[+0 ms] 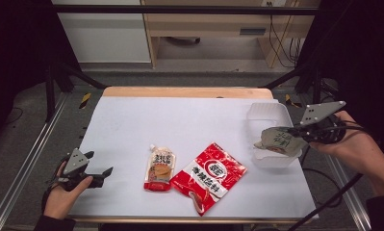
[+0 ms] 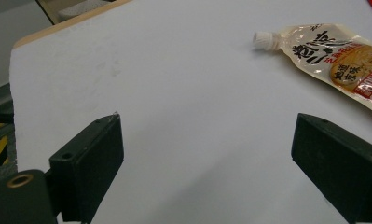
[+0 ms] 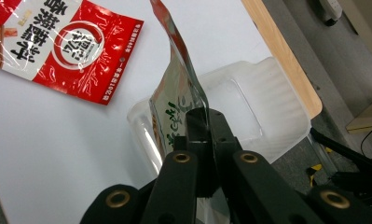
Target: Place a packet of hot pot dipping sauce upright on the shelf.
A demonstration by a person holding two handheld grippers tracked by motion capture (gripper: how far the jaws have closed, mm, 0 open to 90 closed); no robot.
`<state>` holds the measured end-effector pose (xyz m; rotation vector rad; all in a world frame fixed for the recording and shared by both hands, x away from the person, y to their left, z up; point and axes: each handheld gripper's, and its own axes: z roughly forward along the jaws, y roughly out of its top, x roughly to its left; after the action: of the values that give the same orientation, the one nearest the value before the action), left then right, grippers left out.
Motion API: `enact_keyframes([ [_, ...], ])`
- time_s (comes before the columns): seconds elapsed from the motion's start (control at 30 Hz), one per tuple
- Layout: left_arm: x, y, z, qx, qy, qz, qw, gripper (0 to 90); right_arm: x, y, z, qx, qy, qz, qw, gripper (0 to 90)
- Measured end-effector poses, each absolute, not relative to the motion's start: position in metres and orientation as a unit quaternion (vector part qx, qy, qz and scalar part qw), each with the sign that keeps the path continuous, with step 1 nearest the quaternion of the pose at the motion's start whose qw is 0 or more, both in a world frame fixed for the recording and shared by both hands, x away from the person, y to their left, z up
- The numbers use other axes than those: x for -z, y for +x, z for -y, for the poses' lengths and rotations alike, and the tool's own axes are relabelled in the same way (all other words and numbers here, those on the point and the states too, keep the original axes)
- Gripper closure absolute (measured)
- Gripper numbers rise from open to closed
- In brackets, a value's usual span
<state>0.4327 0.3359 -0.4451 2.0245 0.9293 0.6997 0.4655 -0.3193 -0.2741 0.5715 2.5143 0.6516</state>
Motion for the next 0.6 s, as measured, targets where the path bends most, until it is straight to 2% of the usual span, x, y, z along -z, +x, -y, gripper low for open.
enact_keyframes([
  [0.4, 0.446, 0.433, -0.335, -0.275, 0.799, -0.365, 0.391, 9.0, 0.281, 0.469, 0.326, -0.238, 0.206, -0.927, 0.202, 90.0],
  [0.6, 0.447, 0.434, -0.335, -0.273, 0.799, -0.368, 0.389, 9.0, 0.294, 0.471, 0.328, -0.241, 0.217, -0.925, 0.198, 89.9],
])
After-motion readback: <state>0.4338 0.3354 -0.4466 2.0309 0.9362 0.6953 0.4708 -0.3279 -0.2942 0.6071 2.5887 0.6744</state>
